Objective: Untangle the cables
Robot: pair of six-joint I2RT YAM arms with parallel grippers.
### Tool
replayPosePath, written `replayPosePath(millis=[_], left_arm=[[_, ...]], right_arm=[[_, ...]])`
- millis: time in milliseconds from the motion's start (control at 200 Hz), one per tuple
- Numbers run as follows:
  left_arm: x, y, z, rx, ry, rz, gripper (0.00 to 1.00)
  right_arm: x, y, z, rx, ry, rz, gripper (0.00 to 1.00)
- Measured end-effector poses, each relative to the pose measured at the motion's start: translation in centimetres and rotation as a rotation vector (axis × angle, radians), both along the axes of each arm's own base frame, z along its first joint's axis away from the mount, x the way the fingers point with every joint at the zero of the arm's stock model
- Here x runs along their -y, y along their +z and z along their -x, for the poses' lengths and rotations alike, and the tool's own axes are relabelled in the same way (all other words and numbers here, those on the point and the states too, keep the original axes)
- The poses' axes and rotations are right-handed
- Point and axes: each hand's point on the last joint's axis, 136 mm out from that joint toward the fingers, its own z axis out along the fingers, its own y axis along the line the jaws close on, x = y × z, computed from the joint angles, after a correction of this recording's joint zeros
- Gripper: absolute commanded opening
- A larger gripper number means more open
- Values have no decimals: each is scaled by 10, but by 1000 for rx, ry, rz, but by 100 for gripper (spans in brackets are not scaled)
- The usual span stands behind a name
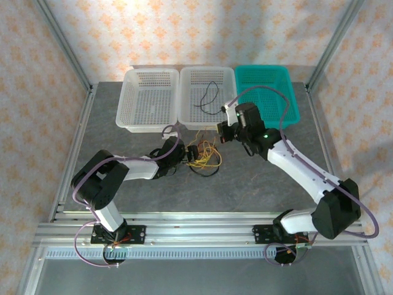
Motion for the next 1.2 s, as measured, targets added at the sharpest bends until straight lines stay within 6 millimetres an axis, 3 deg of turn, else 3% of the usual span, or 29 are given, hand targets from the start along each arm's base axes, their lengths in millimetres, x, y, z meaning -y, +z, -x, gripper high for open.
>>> replayPosePath(millis=[521,1197], left_arm=[[-2,-1,0,28,8,6,99],[-2,0,1,37,10,4,99]], right_arm=[[65,44,-29,124,-202,58,0],[172,57,-55,161,-656,117,0]])
